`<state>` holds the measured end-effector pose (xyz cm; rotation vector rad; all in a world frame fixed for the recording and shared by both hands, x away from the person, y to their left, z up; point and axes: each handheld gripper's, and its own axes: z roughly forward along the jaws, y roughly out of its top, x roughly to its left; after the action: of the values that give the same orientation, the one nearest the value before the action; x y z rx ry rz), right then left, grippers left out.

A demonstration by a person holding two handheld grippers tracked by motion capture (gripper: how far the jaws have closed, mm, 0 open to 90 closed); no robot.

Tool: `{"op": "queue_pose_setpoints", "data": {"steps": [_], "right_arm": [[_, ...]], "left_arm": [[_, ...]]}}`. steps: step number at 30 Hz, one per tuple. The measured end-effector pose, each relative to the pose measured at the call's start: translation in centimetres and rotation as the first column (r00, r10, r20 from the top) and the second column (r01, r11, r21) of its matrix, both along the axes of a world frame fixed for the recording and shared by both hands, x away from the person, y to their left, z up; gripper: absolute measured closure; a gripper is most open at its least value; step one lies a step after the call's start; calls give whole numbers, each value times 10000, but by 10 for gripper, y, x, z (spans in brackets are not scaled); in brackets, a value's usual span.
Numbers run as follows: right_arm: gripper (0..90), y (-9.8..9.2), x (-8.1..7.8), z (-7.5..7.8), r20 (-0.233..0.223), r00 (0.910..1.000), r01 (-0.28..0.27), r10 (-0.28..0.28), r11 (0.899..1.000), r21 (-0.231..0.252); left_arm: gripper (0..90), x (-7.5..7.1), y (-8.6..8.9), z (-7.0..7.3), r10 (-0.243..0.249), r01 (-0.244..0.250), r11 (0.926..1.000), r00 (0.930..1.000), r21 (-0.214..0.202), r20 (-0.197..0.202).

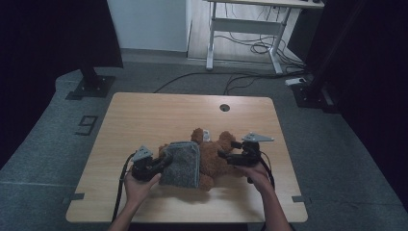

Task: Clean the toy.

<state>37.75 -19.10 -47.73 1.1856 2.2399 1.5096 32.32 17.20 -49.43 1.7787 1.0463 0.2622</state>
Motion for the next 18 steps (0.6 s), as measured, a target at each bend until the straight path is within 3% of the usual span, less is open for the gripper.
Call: {"op": "queue_pose_setpoints", "data": {"steps": [1, 5, 8, 10, 14, 18], "right_arm": [[162, 5, 0, -8, -278, 9992, -283, 276, 9993, -235], [144, 7, -3, -27, -1028, 9903, -930, 939, 9956, 134], [173, 13, -3, -40, -1645, 9794, -1182, 1170, 9930, 21], [264, 13, -4, -45, -1626, 9801, -1143, 1143, 9934, 88], [498, 10, -9, -46, -1109, 9858, -1238, 1259, 9920, 255], [597, 13, -14, -38, -508, 9917, -1178, 1184, 9929, 151]], "left_arm": [[794, 0, 0, -1, -14, 14, 10000, 10000, -24, -19], [794, -3, 1, -1, -170, 171, 9999, 9998, 3, -70], [793, -5, 0, -2, -210, 210, 9998, 9997, 29, -79], [793, -6, 0, -4, -191, 190, 9997, 9998, -131, -108], [793, -6, 2, -5, -132, 124, 9989, 9997, -449, -183], [791, -5, 4, 1, -36, 27, 9986, 9999, -526, -165]]}}
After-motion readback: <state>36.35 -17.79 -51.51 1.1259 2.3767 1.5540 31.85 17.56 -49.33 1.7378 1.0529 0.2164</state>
